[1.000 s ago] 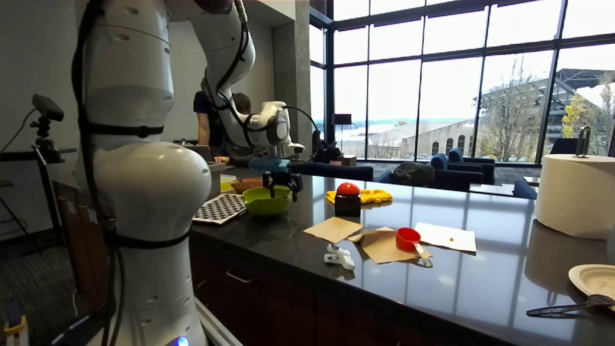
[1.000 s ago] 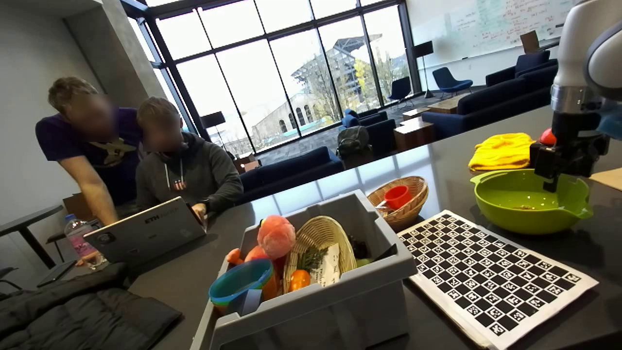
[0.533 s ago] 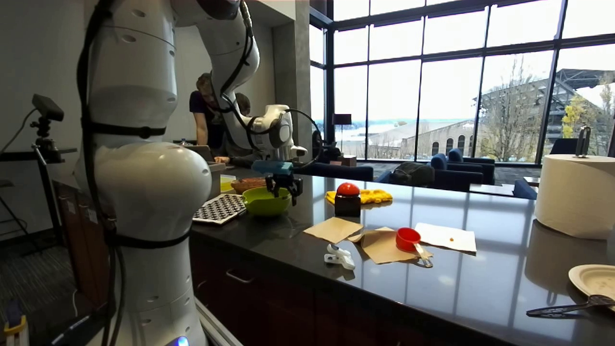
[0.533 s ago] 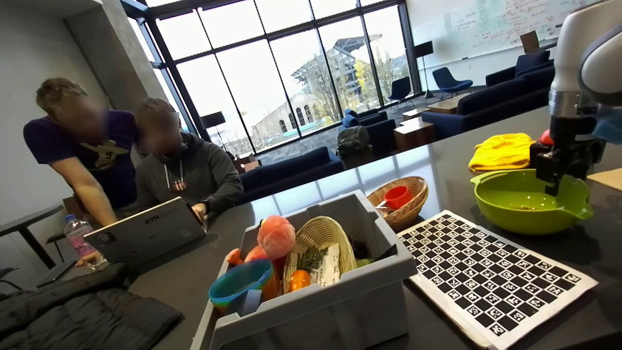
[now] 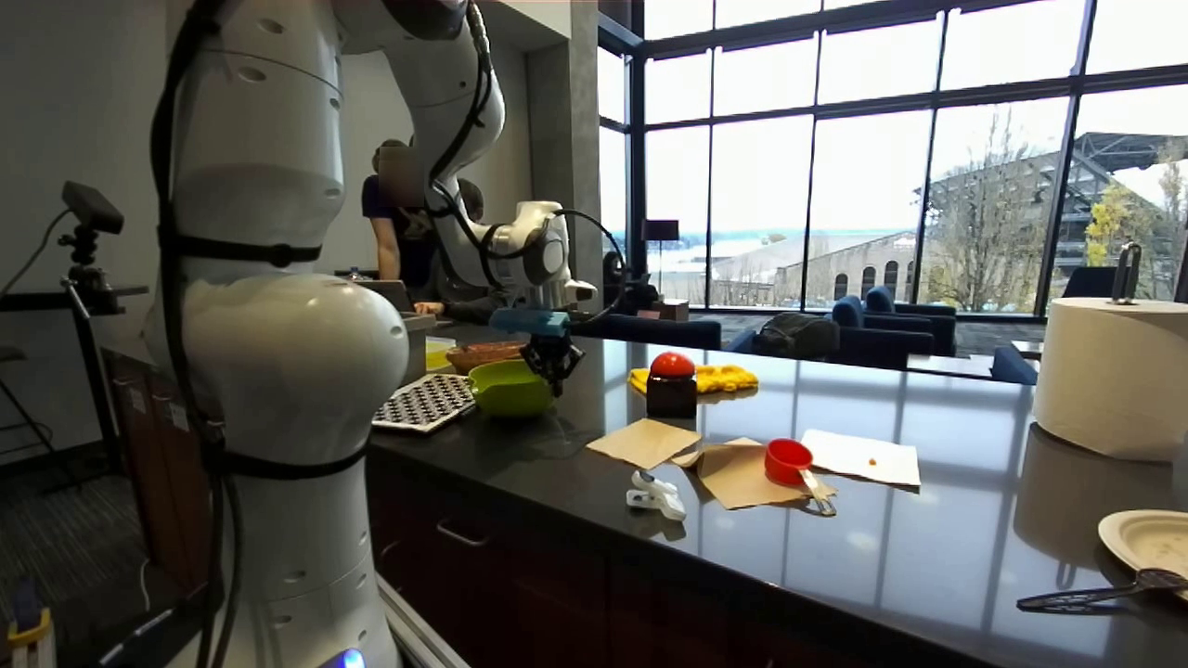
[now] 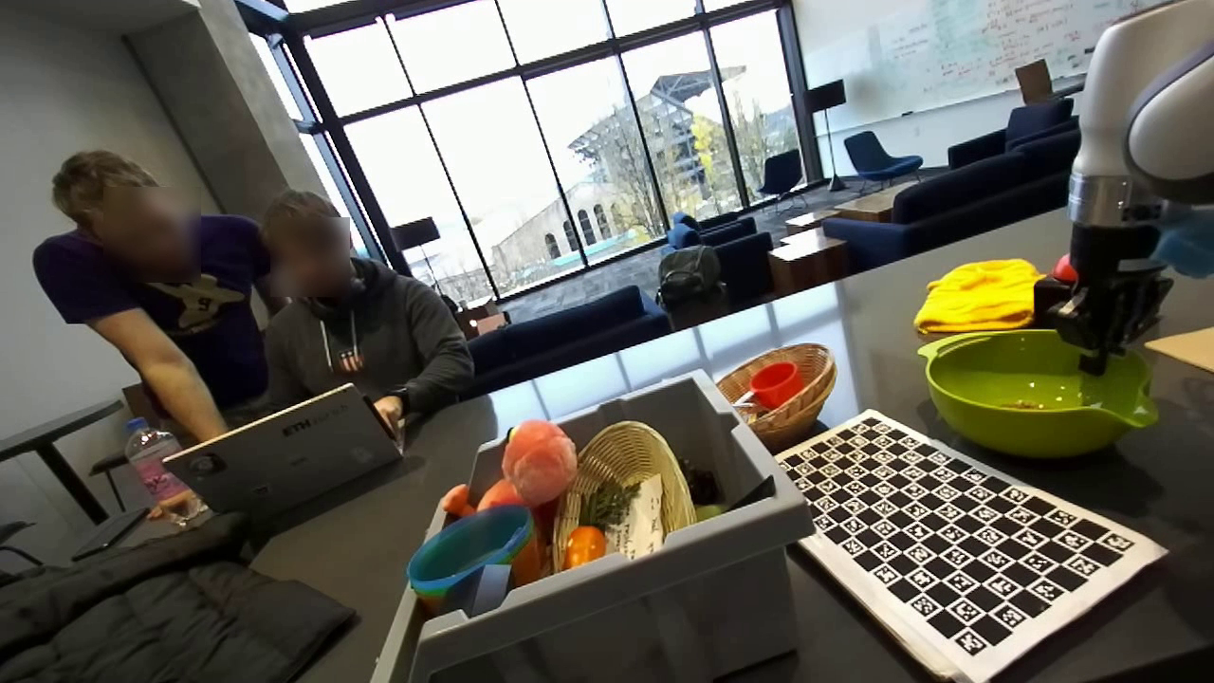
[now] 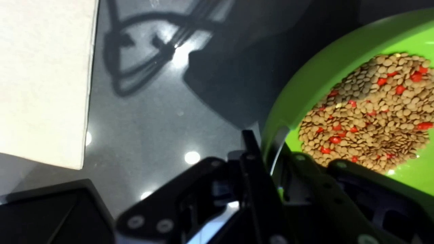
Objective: Move the green bowl to the right
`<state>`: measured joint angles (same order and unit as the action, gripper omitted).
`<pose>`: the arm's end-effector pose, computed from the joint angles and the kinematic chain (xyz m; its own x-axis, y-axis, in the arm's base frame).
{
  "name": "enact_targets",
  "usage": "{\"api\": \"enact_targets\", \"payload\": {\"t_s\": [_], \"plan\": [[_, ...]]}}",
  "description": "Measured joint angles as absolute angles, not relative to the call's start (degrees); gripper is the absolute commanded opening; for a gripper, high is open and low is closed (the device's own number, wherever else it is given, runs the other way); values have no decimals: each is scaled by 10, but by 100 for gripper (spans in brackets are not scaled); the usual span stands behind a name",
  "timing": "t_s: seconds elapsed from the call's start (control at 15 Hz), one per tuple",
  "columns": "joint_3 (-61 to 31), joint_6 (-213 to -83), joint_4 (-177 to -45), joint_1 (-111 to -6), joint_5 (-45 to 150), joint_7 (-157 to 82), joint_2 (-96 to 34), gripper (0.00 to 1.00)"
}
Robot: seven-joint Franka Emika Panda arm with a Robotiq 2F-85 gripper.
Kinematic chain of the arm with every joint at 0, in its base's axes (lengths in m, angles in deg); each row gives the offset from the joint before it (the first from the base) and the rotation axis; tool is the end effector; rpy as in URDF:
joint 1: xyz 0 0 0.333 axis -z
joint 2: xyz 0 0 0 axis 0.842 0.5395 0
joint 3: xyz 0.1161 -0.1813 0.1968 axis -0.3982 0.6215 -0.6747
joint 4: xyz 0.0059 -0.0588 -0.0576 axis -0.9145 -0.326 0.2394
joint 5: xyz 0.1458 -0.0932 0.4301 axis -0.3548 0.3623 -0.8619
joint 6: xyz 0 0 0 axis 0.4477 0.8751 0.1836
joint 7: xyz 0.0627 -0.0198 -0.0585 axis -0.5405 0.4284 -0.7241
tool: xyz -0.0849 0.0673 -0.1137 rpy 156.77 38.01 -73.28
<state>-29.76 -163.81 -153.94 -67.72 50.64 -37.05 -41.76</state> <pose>0.5335 0.2096 0.1705 0.9457 0.2861 0.1540 0.2924 -0.9561 -0.0193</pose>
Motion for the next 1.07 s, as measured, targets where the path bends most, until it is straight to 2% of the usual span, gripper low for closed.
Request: {"api": "enact_targets", "payload": {"t_s": [1.07], "plan": [[-296, -1633, -1525, -672, 467, -398, -418, 2]]}}
